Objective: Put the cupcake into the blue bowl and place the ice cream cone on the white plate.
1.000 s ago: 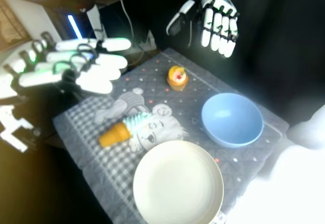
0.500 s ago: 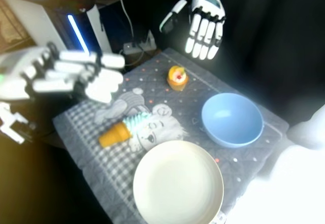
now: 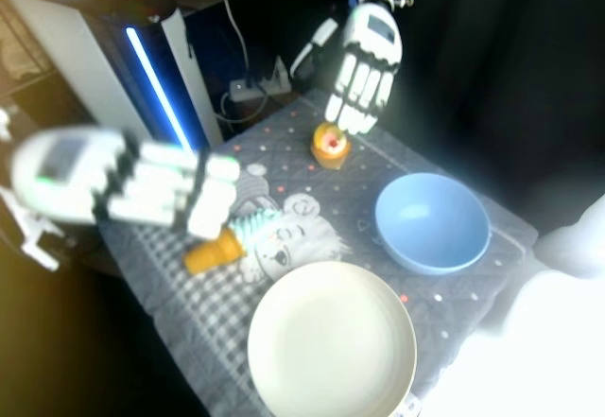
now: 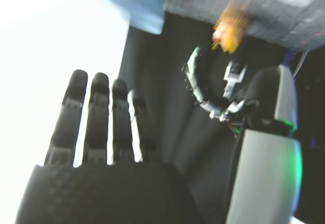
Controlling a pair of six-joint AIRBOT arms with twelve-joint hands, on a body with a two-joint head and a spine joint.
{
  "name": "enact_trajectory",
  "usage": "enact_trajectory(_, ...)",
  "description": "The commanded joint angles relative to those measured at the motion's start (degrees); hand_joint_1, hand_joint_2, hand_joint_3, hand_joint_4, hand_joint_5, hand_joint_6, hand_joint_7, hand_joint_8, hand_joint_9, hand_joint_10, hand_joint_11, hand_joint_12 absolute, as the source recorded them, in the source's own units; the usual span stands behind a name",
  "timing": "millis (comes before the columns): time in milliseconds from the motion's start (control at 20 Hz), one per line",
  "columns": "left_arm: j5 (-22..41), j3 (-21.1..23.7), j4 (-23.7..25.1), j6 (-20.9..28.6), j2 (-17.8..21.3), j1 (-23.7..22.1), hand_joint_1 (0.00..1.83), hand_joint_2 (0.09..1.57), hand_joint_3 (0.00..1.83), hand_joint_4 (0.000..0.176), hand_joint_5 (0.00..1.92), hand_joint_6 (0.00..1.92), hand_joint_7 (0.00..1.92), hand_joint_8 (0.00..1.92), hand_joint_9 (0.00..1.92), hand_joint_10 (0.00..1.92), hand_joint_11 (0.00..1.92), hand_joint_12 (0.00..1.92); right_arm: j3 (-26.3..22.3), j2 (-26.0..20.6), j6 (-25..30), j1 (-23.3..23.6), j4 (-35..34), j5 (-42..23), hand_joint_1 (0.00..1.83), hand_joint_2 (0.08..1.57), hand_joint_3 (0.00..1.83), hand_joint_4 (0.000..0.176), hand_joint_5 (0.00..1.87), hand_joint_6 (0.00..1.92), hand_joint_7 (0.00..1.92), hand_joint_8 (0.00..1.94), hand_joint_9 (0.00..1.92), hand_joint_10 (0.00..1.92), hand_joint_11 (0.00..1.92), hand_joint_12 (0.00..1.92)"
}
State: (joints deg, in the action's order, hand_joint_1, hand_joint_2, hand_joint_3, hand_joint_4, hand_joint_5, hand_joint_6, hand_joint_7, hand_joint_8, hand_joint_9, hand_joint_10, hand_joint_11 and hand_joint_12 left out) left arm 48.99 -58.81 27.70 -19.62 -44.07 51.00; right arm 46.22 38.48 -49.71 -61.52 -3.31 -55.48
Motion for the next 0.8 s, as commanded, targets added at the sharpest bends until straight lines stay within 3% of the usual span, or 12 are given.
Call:
enact_trajectory(0, 5.5, -0.3, -2.2, 0.8, -0.3, -0.5, 0.62, 0.92, 0.00, 0.000, 0.31, 0.00, 0.41, 0.00, 0.48, 0.00, 0.12, 1.06, 0.2, 0.4, 0.6, 0.3, -0.8, -7.6, 0.85, 0.75, 0.00, 0.000, 0.23, 0.00, 0.32, 0.00, 0.35, 0.00, 0.22, 0.30)
enact_trajectory(150, 5.0, -0.8, -2.2, 1.1, -0.8, -0.5, 0.62, 0.93, 0.00, 0.000, 0.30, 0.00, 0.39, 0.00, 0.47, 0.00, 0.12, 1.06, 1.0, 1.8, 2.0, -0.9, -1.4, -7.5, 0.92, 0.77, 0.00, 0.000, 0.28, 0.01, 0.34, 0.01, 0.35, 0.01, 0.29, 0.21)
enact_trajectory(400, 4.4, -1.5, -2.2, 1.4, -1.4, -0.6, 0.56, 0.91, 0.00, 0.000, 0.31, 0.00, 0.40, 0.00, 0.46, 0.00, 0.10, 1.08, 2.5, 3.1, 2.5, -1.6, -3.0, -7.4, 0.84, 0.74, 0.00, 0.000, 0.48, 0.00, 0.56, 0.01, 0.57, 0.01, 0.54, 0.21)
enact_trajectory(750, 3.1, -2.6, -2.3, 2.0, -2.6, -1.2, 0.60, 0.89, 0.00, 0.000, 0.35, 0.00, 0.40, 0.00, 0.43, 0.00, 0.02, 1.10, 6.4, 7.3, 4.8, -1.6, -3.8, -7.3, 0.76, 0.76, 0.01, 0.000, 0.51, 0.01, 0.60, 0.01, 0.62, 0.01, 0.59, 0.20)
